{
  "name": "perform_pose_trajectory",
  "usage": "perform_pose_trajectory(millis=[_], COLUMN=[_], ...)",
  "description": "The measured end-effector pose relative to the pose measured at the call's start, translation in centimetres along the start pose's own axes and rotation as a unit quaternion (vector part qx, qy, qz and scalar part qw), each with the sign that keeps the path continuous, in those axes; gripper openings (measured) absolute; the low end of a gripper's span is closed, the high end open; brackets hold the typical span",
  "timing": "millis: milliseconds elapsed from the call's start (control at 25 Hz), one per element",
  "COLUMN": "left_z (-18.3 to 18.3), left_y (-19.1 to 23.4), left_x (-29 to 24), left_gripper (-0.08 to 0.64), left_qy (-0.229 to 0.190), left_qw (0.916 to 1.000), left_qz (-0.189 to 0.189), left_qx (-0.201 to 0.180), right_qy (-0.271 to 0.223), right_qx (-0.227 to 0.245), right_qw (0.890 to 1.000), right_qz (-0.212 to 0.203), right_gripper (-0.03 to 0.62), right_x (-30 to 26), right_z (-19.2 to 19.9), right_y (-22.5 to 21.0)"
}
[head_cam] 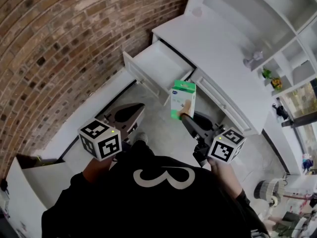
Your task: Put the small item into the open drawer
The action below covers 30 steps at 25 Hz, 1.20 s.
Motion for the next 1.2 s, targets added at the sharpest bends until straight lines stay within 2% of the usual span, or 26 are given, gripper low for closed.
perform_pose_trajectory(millis=[320, 520, 600, 920, 1120, 1200], left_z=[-4.7, -6.5, -6.5, -6.3, -5.9, -5.8], left_y=[8.8, 12.8, 13.8, 15.6, 16.9, 17.4], left_x=[-2.8, -4.9, -5.9, -9.5, -11.6, -12.3], left_gripper=[0.002, 0.002, 0.002, 0.002, 0.002, 0.002], left_qy=[0.023, 0.031, 0.039, 0.063, 0.075, 0.079], left_qw=[0.9993, 0.9984, 0.9977, 0.9952, 0.9948, 0.9946], left_qz=[0.028, 0.047, 0.055, 0.075, 0.069, 0.065], left_qx=[-0.005, -0.006, -0.006, -0.002, 0.007, 0.011], right_qy=[-0.012, -0.013, -0.013, -0.001, 0.015, 0.032], right_qx=[-0.017, 0.0, 0.006, -0.022, -0.025, -0.011], right_qw=[0.999, 0.998, 0.997, 0.993, 0.99, 0.988], right_qz=[0.031, 0.06, 0.076, 0.12, 0.138, 0.151], right_gripper=[0.094, 0.094, 0.095, 0.094, 0.095, 0.094], right_x=[-7.5, -10.9, -11.6, -12.9, -14.6, -15.6], right_z=[-4.3, -6.4, -6.7, -6.9, -6.8, -6.7], right_y=[-2.2, -3.3, -4.0, -7.5, -10.8, -12.1])
Point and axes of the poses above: the fingertips, and each gripper's own axes: x backward along the fingers, y to its left, z out of its underside, the point moved 10 cm from there along x, backward along the fingers, and after that the axes turned 6 degrees about -x, right-handed, at the moved point
